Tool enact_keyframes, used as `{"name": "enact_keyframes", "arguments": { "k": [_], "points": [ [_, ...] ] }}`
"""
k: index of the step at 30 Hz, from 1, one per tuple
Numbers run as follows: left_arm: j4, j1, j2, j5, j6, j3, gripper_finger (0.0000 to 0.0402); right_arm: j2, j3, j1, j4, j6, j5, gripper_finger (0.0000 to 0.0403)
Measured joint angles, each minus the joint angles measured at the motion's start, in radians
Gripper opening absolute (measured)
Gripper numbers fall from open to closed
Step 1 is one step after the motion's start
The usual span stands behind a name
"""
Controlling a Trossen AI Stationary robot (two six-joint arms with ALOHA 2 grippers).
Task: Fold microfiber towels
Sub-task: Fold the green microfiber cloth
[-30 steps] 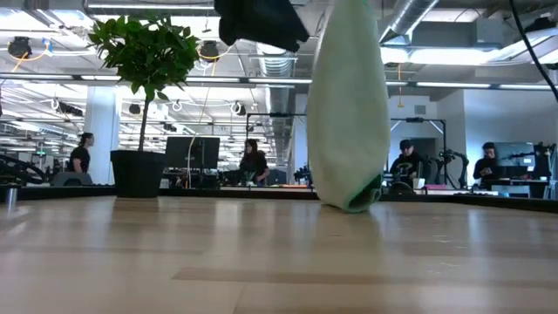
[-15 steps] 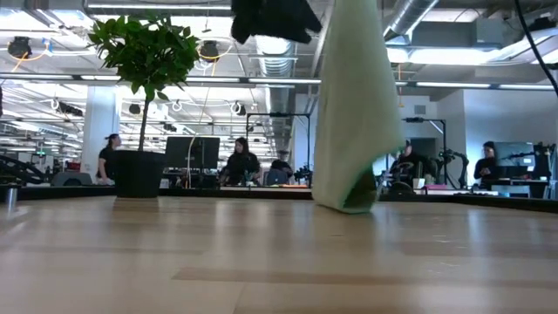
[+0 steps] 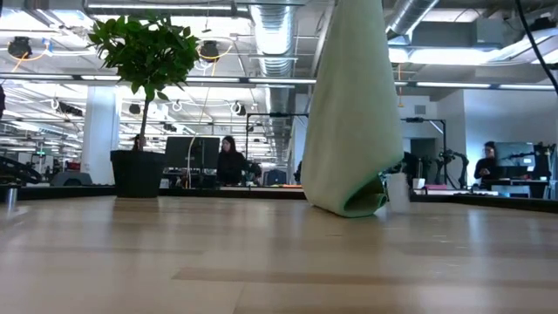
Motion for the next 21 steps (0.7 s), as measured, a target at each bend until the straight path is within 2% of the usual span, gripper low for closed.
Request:
{"name": "enact_keyframes", "arguments": {
  "k": [4, 9, 10, 14, 18, 21],
  "points": [
    [-0.003, -0.016, 0.018, -0.003, 0.089, 0.016, 0.0145, 0.0, 0.0, -0.002, 0.006, 0.0, 0.043, 0.0004],
    [-0.014, -0.016, 0.024, -0.219, 0.142, 0.015, 0.0145, 0.001, 0.0, -0.008, 0.015, 0.0, 0.043, 0.0004],
    [-0.021, -0.004, 0.023, -0.233, 0.124, 0.015, 0.0145, 0.001, 0.0, -0.008, 0.015, 0.0, 0.042, 0.0004],
    [-0.091, 0.048, 0.024, -0.124, 0.035, 0.014, 0.0145, 0.001, 0.0, -0.008, 0.018, 0.0, 0.042, 0.0004],
    [-0.135, 0.082, 0.036, -0.07, 0.062, 0.014, 0.0145, 0.001, 0.0, -0.007, 0.018, -0.014, 0.032, 0.0004],
    [-0.147, 0.116, 0.042, -0.022, 0.103, 0.012, 0.0145, 0.001, 0.0, 0.003, 0.0, -0.087, -0.004, 0.0004]
  ]
}}
